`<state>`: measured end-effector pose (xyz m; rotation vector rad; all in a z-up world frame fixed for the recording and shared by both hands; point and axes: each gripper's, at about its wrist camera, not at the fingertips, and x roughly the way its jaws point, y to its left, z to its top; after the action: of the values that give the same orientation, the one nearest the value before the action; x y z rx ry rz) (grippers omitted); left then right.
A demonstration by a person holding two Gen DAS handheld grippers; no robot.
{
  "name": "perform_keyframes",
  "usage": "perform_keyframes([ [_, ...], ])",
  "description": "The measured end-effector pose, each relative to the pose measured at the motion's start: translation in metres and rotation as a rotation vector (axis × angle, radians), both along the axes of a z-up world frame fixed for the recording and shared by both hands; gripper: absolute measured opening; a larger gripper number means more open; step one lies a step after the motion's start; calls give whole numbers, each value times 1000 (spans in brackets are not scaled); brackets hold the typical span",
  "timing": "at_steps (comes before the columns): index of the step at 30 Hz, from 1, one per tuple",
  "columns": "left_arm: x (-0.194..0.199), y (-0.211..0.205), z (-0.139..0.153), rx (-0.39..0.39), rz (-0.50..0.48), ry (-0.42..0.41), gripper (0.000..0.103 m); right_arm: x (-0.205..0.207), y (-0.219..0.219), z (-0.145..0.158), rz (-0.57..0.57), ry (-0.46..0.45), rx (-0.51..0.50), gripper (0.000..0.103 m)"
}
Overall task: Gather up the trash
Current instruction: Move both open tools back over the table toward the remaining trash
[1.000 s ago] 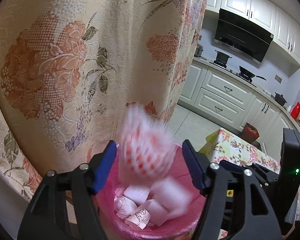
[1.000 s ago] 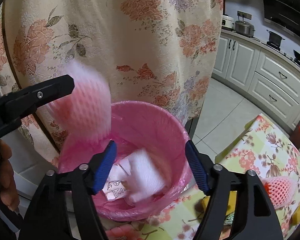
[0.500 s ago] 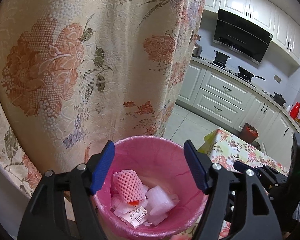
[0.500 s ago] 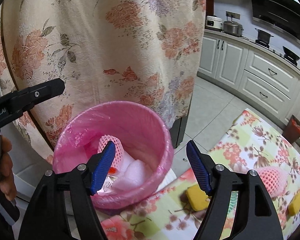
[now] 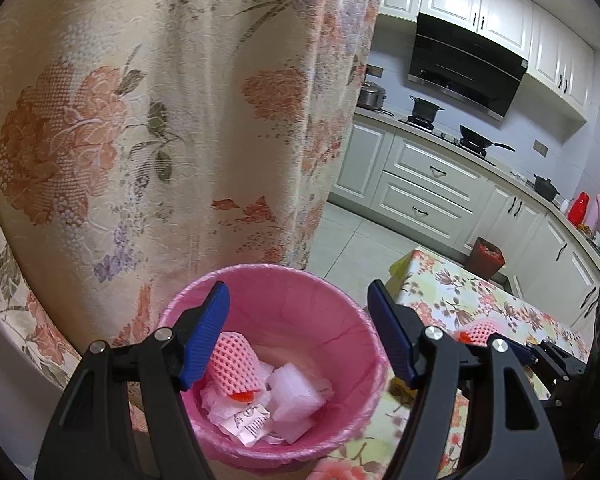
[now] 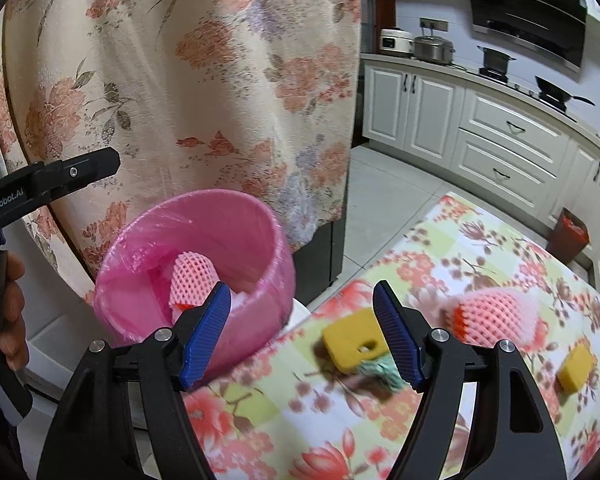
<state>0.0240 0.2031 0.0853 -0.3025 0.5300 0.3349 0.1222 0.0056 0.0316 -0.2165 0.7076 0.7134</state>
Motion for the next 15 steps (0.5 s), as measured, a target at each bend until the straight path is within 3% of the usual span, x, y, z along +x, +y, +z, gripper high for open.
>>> perform_keyframes([
  [15, 7, -41, -3, 7, -81, 8, 69, -4, -90, -11, -140, 8, -12, 70],
])
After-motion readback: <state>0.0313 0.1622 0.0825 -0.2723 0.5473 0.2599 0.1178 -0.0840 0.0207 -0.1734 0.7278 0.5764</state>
